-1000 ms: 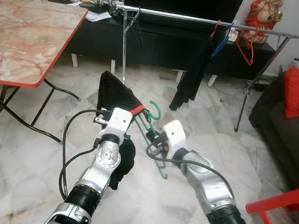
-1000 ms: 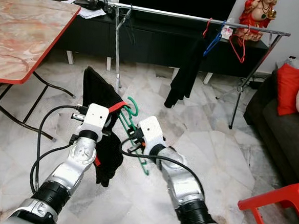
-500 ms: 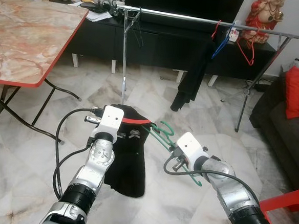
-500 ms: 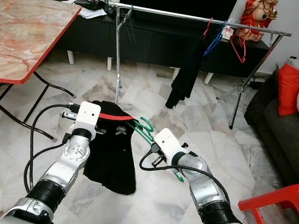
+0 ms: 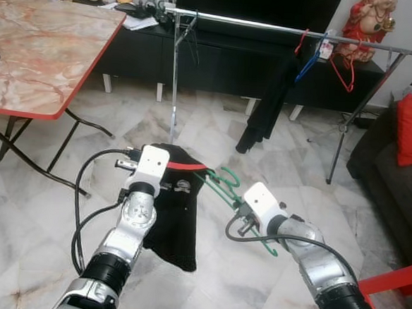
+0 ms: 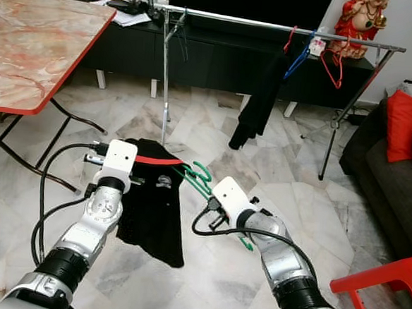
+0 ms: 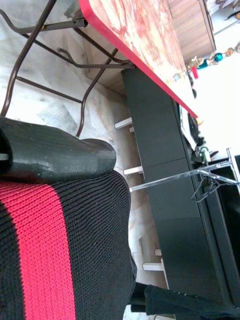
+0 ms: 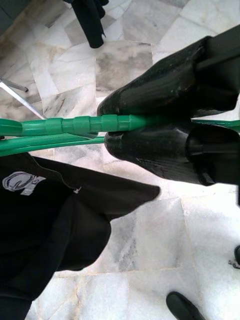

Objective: Hang hanger

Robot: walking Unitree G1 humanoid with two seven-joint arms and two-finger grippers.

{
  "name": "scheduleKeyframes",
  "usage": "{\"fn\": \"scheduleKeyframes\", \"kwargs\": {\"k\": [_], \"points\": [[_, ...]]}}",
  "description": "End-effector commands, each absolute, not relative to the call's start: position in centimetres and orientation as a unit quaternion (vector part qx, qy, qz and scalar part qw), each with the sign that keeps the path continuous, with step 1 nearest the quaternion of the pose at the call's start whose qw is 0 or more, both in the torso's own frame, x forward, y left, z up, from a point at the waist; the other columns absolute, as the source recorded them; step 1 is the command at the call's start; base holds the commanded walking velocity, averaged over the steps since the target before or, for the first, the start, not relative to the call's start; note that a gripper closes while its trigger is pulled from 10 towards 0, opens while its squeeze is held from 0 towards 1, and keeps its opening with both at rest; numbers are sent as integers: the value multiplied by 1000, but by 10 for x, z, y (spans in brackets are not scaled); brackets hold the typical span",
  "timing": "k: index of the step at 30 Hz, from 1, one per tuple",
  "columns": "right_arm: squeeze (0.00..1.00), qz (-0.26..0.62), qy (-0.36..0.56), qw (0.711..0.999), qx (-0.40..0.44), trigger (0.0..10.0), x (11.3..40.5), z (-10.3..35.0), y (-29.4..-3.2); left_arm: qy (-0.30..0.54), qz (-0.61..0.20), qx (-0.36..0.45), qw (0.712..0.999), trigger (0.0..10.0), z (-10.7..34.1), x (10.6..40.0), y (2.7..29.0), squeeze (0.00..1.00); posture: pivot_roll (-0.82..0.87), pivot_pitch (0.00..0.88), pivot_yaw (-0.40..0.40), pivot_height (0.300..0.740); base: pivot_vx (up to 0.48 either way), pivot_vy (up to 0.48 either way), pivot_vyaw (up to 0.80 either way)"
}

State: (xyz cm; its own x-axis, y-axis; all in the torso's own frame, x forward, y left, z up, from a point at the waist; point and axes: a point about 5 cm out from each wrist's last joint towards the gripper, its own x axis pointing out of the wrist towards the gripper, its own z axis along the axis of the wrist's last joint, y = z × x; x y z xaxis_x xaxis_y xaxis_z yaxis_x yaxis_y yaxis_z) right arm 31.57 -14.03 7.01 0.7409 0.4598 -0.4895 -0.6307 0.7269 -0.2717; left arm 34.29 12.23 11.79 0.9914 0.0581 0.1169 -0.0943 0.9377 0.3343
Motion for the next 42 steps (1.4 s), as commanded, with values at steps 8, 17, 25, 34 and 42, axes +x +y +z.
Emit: {"fn": "scheduleKeyframes", "kwargs": {"k": [8,17,25,34,42], "points": [[0,407,302,813,-285,0,280,29,-170,-52,-13,125,991,0,129,345,101,0,-20,0,-114,740,0,0,0],[0,467,340,757,-305,0,262,14,-173,-34,-74,124,989,0,123,341,86,0,-14,0,-107,740,0,0,0],[0,483,333,749,-307,0,266,19,-174,0,-41,140,989,2118,119,347,100,0,-16,0,-107,740,0,0,0],[0,443,339,785,-271,0,264,21,-192,60,104,167,979,10000,103,351,189,0,-23,0,-98,740,0,0,0],[0,208,304,923,-110,706,277,13,-213,19,130,105,986,10000,106,336,223,0,-43,0,-69,740,0,0,0]]}}
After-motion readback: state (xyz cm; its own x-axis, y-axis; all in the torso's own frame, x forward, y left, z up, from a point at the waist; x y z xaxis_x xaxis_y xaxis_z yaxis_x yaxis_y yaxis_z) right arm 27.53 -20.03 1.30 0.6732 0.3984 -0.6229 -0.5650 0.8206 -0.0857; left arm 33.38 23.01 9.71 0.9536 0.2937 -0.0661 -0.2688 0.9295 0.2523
